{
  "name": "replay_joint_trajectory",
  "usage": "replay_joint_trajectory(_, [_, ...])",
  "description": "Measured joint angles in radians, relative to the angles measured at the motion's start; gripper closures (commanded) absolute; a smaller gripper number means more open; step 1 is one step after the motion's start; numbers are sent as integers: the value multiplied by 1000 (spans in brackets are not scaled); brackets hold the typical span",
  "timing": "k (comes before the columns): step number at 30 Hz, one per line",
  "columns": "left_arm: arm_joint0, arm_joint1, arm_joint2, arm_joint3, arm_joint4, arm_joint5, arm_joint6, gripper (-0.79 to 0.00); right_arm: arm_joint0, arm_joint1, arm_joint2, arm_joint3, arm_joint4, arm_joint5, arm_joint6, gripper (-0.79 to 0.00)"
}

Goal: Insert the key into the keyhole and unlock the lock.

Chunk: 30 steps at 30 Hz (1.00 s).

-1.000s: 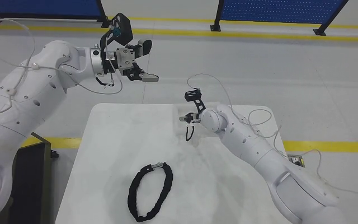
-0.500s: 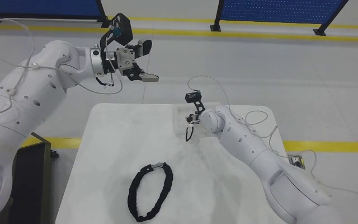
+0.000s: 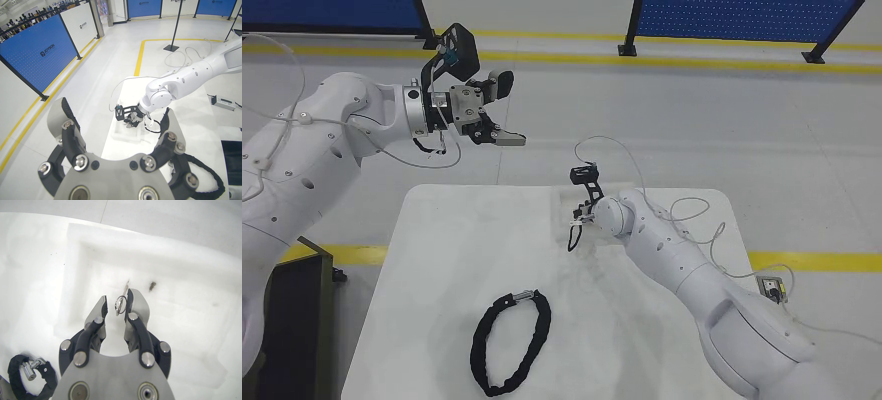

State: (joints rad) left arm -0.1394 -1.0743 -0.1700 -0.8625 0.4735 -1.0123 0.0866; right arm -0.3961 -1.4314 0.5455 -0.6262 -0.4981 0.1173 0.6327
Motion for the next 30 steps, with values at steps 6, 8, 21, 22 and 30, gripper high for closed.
replay_joint_trajectory(6, [0,0,0,0,0,0,0,-785,10,-25,-1,49,-10,6,-3,-58])
replay_joint_trajectory(8, [0,0,0,0,0,0,0,-785,13,-33,-1,65,-13,7,-4,0])
replay_joint_trajectory(21, [0,0,0,0,0,0,0,-785,43,-63,11,119,-62,30,-14,0])
replay_joint_trajectory(22, [0,0,0,0,0,0,0,-785,46,-63,13,116,-72,38,-12,0])
replay_joint_trajectory(30, [0,0,0,0,0,0,0,-785,45,-47,34,56,-140,74,7,0])
